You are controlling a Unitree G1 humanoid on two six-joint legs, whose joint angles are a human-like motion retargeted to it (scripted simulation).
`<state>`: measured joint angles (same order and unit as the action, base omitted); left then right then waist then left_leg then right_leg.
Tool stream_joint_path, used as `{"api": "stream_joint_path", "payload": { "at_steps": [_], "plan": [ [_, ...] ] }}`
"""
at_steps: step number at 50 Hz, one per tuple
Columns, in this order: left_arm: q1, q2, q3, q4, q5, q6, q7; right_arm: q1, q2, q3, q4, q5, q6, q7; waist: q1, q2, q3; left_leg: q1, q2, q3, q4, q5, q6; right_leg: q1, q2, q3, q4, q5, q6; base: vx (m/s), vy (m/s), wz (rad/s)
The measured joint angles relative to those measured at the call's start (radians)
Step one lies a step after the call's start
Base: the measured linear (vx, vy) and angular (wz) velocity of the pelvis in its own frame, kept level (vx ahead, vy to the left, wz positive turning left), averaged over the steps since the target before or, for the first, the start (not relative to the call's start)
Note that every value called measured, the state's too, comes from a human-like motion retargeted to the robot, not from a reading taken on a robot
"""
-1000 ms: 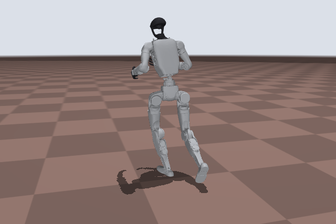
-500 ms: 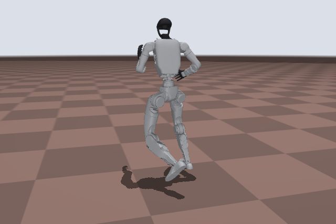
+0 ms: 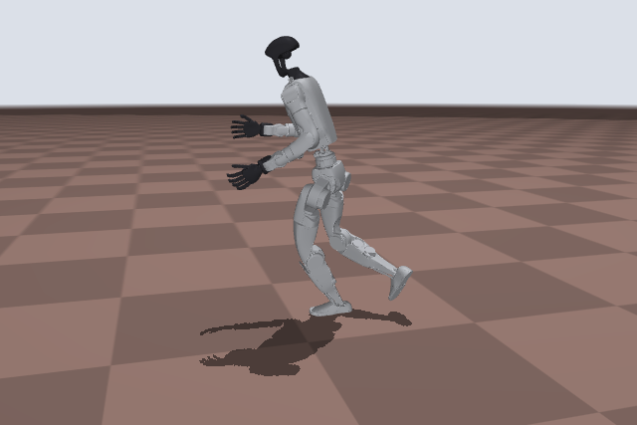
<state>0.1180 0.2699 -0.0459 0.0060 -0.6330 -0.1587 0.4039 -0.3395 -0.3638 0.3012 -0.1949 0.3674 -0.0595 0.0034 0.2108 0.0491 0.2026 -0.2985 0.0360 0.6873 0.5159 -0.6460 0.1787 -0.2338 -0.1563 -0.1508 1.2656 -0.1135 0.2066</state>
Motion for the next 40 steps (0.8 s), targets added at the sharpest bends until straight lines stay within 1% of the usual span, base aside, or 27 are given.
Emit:
{"api": "stream_joint_path", "payload": {
  "at_steps": [1,2,3,5,7,8,10,12,13,15,16,17,18,20,22,23,25,27,28,29,30,32,33,35,37,38,40],
  "plan": [
    [-0.121,0.011,-0.056,-0.001,0.054,0.018,0.000,0.047,-0.038,-0.027,0.025,-0.144,-0.005,-0.073,-0.020,0.014,0.019,0.021,-0.032,-0.070,-0.029,0.011,-0.014,-0.041,-0.024,0.009,0.062,-0.044,-0.043,0.44,0.15,3.57],
    [-0.238,0.015,-0.110,-0.012,0.098,0.033,-0.013,0.105,-0.069,-0.061,0.040,-0.243,-0.012,-0.128,-0.044,0.033,0.036,0.043,-0.060,-0.146,-0.054,0.022,-0.025,-0.075,-0.045,0.013,0.113,-0.085,-0.084,0.44,0.16,4.04],
    [-0.348,0.007,-0.160,-0.042,0.121,0.040,-0.054,0.185,-0.088,-0.106,0.035,-0.250,-0.024,-0.144,-0.079,0.060,0.050,0.068,-0.081,-0.235,-0.071,0.033,-0.032,-0.096,-0.058,0.009,0.142,-0.120,-0.120,0.47,0.12,4.51],
    [-0.542,-0.066,-0.268,-0.125,0.025,0.007,-0.098,0.357,-0.092,-0.206,0.011,-0.065,-0.054,-0.098,-0.184,0.128,0.066,0.121,-0.107,-0.434,-0.108,0.069,-0.059,-0.109,-0.074,-0.033,0.137,-0.184,-0.167,0.50,0.06,5.19],
    [-0.714,-0.079,-0.362,-0.153,0.274,0.018,-0.176,0.525,-0.092,-0.320,0.007,0.162,-0.060,0.041,-0.332,0.199,0.069,0.169,-0.104,-0.636,-0.139,0.122,-0.112,-0.091,-0.059,-0.096,0.040,-0.210,-0.167,0.50,-0.04,5.77],
    [-0.797,-0.108,-0.415,-0.165,0.323,0.014,-0.172,0.597,-0.085,-0.371,0.013,0.226,-0.055,0.077,-0.406,0.224,0.071,0.192,-0.101,-0.730,-0.156,0.153,-0.135,-0.081,-0.047,-0.117,-0.031,-0.210,-0.154,0.49,-0.12,5.69],
    [-0.933,-0.183,-0.511,-0.191,0.229,0.024,-0.203,0.717,-0.049,-0.447,0.033,0.249,-0.051,0.073,-0.520,0.250,0.068,0.229,-0.095,-0.889,-0.192,0.215,-0.164,-0.068,-0.030,-0.129,-0.205,-0.198,-0.131,0.47,-0.19,5.22],
    [-1.068,-0.218,-0.587,-0.187,0.284,0.022,-0.210,0.803,-0.009,-0.494,0.052,0.193,-0.072,0.014,-0.588,0.249,0.054,0.251,-0.094,-0.985,-0.219,0.267,-0.185,-0.047,-0.044,-0.126,-0.428,-0.182,-0.108,0.43,-0.27,4.41],
    [-1.130,-0.224,-0.619,-0.179,0.375,0.013,-0.200,0.832,0.004,-0.504,0.061,0.163,-0.084,-0.011,-0.611,0.241,0.045,0.255,-0.094,-1.001,-0.223,0.286,-0.197,-0.033,-0.060,-0.126,-0.552,-0.176,-0.098,0.40,-0.34,3.74],
    [-1.197,-0.260,-0.680,-0.181,0.407,0.003,-0.215,0.850,0.005,-0.493,0.074,0.125,-0.079,-0.034,-0.633,0.215,0.032,0.257,-0.093,-0.965,-0.205,0.298,-0.211,-0.007,-0.103,-0.131,-0.797,-0.176,-0.089,0.38,-0.42,3.05],
    [-1.202,-0.266,-0.692,-0.187,0.395,0.004,-0.237,0.841,-0.012,-0.475,0.074,0.111,-0.067,-0.025,-0.638,0.197,0.024,0.259,-0.087,-0.918,-0.180,0.280,-0.206,0.004,-0.120,-0.130,-0.900,-0.178,-0.085,0.38,-0.49,2.50],
    [-1.201,-0.269,-0.701,-0.195,0.382,0.006,-0.259,0.826,-0.031,-0.456,0.071,0.102,-0.055,-0.014,-0.641,0.180,0.020,0.261,-0.079,-0.866,-0.150,0.259,-0.195,0.014,-0.135,-0.125,-0.988,-0.175,-0.083,0.38,-0.52,2.16],
    [-1.189,-0.264,-0.701,-0.206,0.363,0.010,-0.282,0.801,-0.056,-0.431,0.064,0.105,-0.044,0.001,-0.637,0.165,0.019,0.261,-0.067,-0.806,-0.108,0.229,-0.172,0.021,-0.145,-0.111,-1.044,-0.164,-0.083,0.37,-0.54,1.82],
    [-1.113,-0.189,-0.651,-0.248,0.340,0.021,-0.349,0.716,-0.100,-0.344,0.067,0.156,-0.031,0.045,-0.635,0.137,0.017,0.234,-0.007,-0.663,0.048,0.156,-0.106,0.042,-0.153,-0.115,-1.067,-0.162,-0.099,0.35,-0.56,1.28],
    [-0.988,-0.121,-0.608,-0.264,0.359,0.025,-0.341,0.607,-0.110,-0.242,0.092,0.258,-0.038,0.047,-0.593,0.116,0.023,0.165,0.083,-0.538,0.280,0.135,-0.015,0.066,-0.157,-0.162,-0.991,-0.237,-0.121,0.36,-0.56,0.75],
    [-0.907,-0.086,-0.585,-0.262,0.378,0.026,-0.316,0.546,-0.108,-0.196,0.110,0.296,-0.049,0.030,-0.559,0.107,0.030,0.124,0.131,-0.495,0.401,0.148,0.028,0.072,-0.150,-0.175,-0.944,-0.279,-0.130,0.38,-0.54,0.26],
    [-0.714,-0.009,-0.525,-0.250,0.390,0.032,-0.257,0.412,-0.103,-0.133,0.135,0.274,-0.070,-0.038,-0.462,0.088,0.049,0.042,0.184,-0.478,0.602,0.197,0.082,0.070,-0.120,-0.167,-0.852,-0.335,-0.157,0.41,-0.48,-0.35],
    [-0.493,0.084,-0.432,-0.264,0.320,0.028,-0.235,0.278,-0.078,-0.134,0.109,0.158,-0.066,-0.105,-0.340,0.051,0.058,-0.041,0.083,-0.558,0.701,0.209,0.057,0.064,-0.110,-0.123,-0.800,-0.339,-0.165,0.48,-0.30,-0.85],
    [-0.383,0.137,-0.380,-0.284,0.260,0.021,-0.238,0.222,-0.052,-0.152,0.074,0.124,-0.060,-0.121,-0.280,0.024,0.055,-0.077,0.019,-0.585,0.717,0.194,0.028,0.066,-0.114,-0.102,-0.789,-0.332,-0.161,0.55,-0.22,-0.69],
    [-0.281,0.196,-0.329,-0.307,0.190,0.015,-0.243,0.175,-0.019,-0.171,0.029,0.141,-0.064,-0.122,-0.224,-0.006,0.049,-0.109,-0.007,-0.565,0.719,0.175,0.019,0.074,-0.122,-0.090,-0.790,-0.320,-0.154,0.59,-0.19,-0.44],
    [-0.183,0.257,-0.279,-0.333,0.116,0.008,-0.248,0.134,0.019,-0.191,-0.021,0.183,-0.073,-0.117,-0.170,-0.038,0.040,-0.138,-0.013,-0.522,0.712,0.154,0.021,0.084,-0.133,-0.081,-0.797,-0.304,-0.145,0.63,-0.15,-0.17],
    [-0.006,0.382,-0.183,-0.384,0.004,-0.006,-0.256,0.088,0.086,-0.189,-0.133,0.362,-0.113,-0.073,-0.068,-0.096,0.014,-0.168,0.027,-0.369,0.650,0.112,0.053,0.117,-0.150,-0.080,-0.844,-0.254,-0.129,0.68,-0.09,-0.06],
    [0.086,0.441,-0.130,-0.412,-0.034,-0.014,-0.264,0.077,0.110,-0.170,-0.187,0.444,-0.132,-0.044,-0.018,-0.124,-0.002,-0.177,0.034,-0.303,0.595,0.099,0.055,0.135,-0.155,-0.077,-0.875,-0.223,-0.121,0.70,-0.03,-0.16],
    [0.257,0.520,-0.024,-0.455,-0.095,-0.036,-0.283,0.058,0.122,-0.113,-0.282,0.540,-0.157,0.005,0.073,-0.167,-0.030,-0.189,0.016,-0.212,0.436,0.097,0.024,0.169,-0.158,-0.065,-0.933,-0.156,-0.104,0.72,0.04,-0.26],
    [0.400,0.514,0.075,-0.483,-0.186,-0.044,-0.315,0.038,0.115,-0.048,-0.355,0.588,-0.136,0.047,0.130,-0.198,-0.044,-0.177,-0.020,-0.149,0.201,0.115,-0.026,0.199,-0.150,-0.039,-0.966,-0.086,-0.085,0.72,0.13,-0.25],
    [0.445,0.483,0.109,-0.485,-0.227,-0.041,-0.339,0.025,0.105,-0.028,-0.372,0.585,-0.113,0.096,0.148,-0.202,-0.046,-0.161,-0.033,-0.115,0.068,0.136,-0.051,0.213,-0.137,-0.024,-0.973,-0.052,-0.074,0.73,0.19,-0.03],
    [0.500,0.377,0.155,-0.468,-0.271,-0.017,-0.397,0.031,0.086,-0.010,-0.385,0.577,-0.034,0.207,0.148,-0.180,-0.055,-0.116,-0.027,-0.004,-0.103,0.184,-0.068,0.266,-0.094,0.000,-0.978,0.005,-0.074,0.75,0.22,0.48]
  ]
}}
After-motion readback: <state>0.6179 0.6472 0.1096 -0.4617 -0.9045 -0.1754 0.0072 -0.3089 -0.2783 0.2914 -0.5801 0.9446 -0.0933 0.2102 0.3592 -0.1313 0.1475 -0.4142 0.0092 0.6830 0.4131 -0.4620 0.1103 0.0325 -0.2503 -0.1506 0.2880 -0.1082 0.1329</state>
